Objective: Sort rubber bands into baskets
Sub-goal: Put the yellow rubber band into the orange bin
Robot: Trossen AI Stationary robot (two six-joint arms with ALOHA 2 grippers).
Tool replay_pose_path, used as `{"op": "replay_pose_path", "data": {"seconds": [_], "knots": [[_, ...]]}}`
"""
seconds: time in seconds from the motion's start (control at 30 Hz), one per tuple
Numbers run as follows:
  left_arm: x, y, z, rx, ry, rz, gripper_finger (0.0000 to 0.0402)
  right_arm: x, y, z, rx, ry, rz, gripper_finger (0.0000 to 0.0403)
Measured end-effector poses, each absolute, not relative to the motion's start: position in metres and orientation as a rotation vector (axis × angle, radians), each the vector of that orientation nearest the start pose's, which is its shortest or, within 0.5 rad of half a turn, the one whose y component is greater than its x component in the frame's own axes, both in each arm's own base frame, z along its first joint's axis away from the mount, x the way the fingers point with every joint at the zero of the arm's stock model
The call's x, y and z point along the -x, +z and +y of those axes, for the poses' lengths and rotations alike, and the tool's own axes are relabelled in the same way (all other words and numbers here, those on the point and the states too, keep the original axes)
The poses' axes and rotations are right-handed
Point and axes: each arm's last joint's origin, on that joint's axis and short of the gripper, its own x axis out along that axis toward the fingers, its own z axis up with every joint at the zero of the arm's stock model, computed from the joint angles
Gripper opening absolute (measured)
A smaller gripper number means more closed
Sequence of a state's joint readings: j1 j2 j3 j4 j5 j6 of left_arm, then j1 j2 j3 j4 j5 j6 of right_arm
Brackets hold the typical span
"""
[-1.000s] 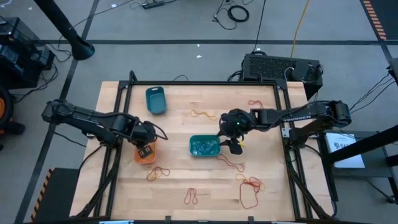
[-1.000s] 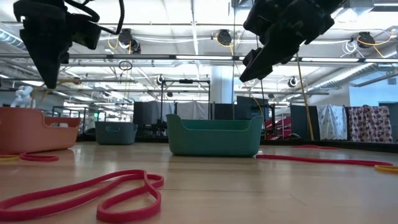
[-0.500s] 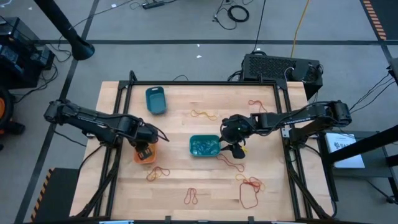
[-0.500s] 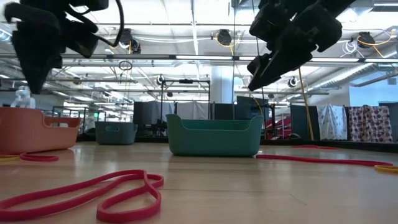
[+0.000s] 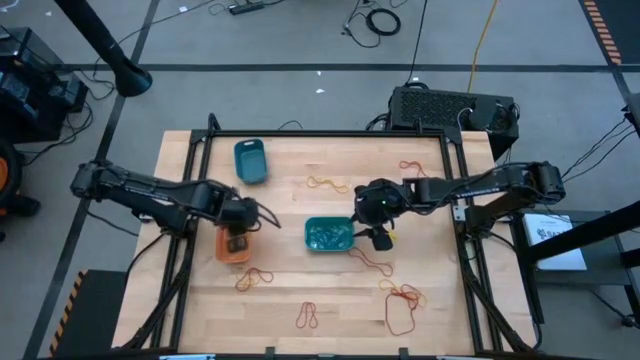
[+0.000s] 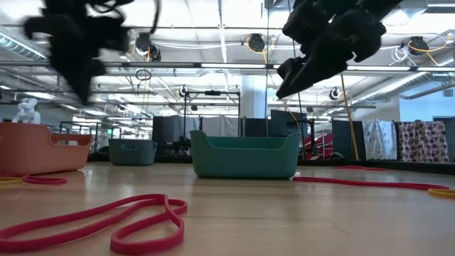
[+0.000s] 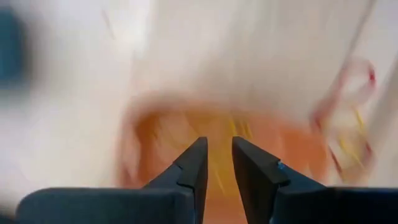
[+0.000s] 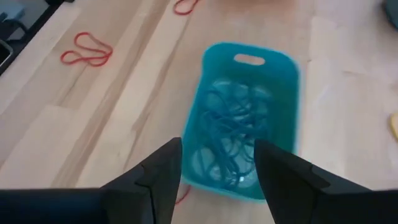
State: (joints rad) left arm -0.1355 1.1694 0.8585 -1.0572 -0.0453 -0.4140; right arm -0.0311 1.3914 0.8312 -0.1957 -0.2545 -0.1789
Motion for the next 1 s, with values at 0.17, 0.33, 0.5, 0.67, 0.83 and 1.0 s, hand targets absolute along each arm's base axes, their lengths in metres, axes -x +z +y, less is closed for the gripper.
{"op": "replay_pose_path", "data": {"seconds": [0.17,0.33,0.5,0.67,0.83,1.0], "knots": [[-0.222,0.245,-0.008,-0.082,0.228,0.995,0.0081,-0.282,0.218,-0.008,0.032,0.248,0.740,0.0193],[-0.257,0.238,0.026,-0.251,0.218,0.871,0.0081,-0.281,0.217,-0.008,0.018,0.244,0.749,0.0193],[-0.289,0.210,0.071,-0.256,0.107,0.795,0.0081,-0.275,0.207,-0.007,0.028,0.255,0.794,0.0193],[-0.304,0.182,0.110,-0.228,0.039,0.816,0.0081,-0.266,0.190,-0.009,0.079,0.297,0.834,0.0193],[-0.312,0.172,0.142,-0.160,0.033,0.863,0.0081,-0.260,0.182,-0.018,0.062,0.260,0.875,0.0193],[-0.319,0.160,0.166,-0.054,-0.052,0.896,0.0081,-0.257,0.181,-0.025,0.046,0.237,0.895,0.0193]]}}
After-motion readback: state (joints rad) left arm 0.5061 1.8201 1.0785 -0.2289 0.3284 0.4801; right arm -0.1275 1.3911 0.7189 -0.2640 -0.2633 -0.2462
